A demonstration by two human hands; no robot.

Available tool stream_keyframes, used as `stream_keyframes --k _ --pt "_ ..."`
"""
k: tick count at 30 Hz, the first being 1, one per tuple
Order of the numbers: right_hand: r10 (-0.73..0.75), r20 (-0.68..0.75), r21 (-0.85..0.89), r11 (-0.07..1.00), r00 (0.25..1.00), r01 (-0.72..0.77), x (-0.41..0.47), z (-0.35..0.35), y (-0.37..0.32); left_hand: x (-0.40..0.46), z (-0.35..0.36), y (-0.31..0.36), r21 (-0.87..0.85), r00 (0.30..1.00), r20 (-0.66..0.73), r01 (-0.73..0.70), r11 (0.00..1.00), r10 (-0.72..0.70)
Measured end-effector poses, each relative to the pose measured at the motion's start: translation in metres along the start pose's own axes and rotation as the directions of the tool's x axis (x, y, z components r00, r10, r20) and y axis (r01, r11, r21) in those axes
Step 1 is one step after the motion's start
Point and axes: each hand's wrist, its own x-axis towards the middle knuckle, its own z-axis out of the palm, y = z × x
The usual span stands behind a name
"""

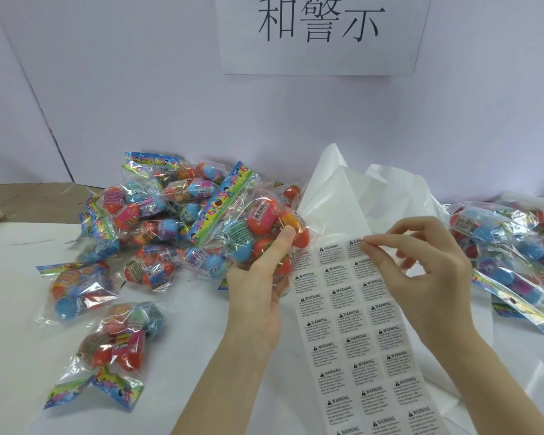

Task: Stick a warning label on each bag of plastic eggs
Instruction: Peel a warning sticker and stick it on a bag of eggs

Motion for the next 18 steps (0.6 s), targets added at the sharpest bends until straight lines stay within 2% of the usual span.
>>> stream_keyframes --k 5,9,12,15,18 --pt "-0.025 0.127 -0.035 0.999 0.992 0.030 -0.006 0.008 -0.003 0.002 0.000 -0.002 -0.068 0.993 -0.117 -0.007 0.998 -0.001" --pt "-0.029 0.217 0.137 0.991 0.976 -0.001 -0.008 0.009 -0.014 0.007 -0.003 0.000 -0.078 0.979 -0.201 -0.062 0.995 0.045" --pt "0.067 0.269 0.311 0.938 0.961 -0.153 -0.009 0.006 -0.023 0.009 -0.006 0.001 0.017 0.966 -0.228 -0.122 0.992 0.122" --pt "0.165 0.356 0.436 0.841 0.920 -0.320 -0.010 0.006 -0.029 0.009 -0.009 0.000 0.201 0.952 -0.165 -0.223 0.954 0.257" --pt "0.219 0.383 0.506 0.763 0.898 -0.402 -0.010 0.009 -0.031 0.004 -0.008 0.000 0.311 0.934 -0.099 -0.299 0.902 0.344"
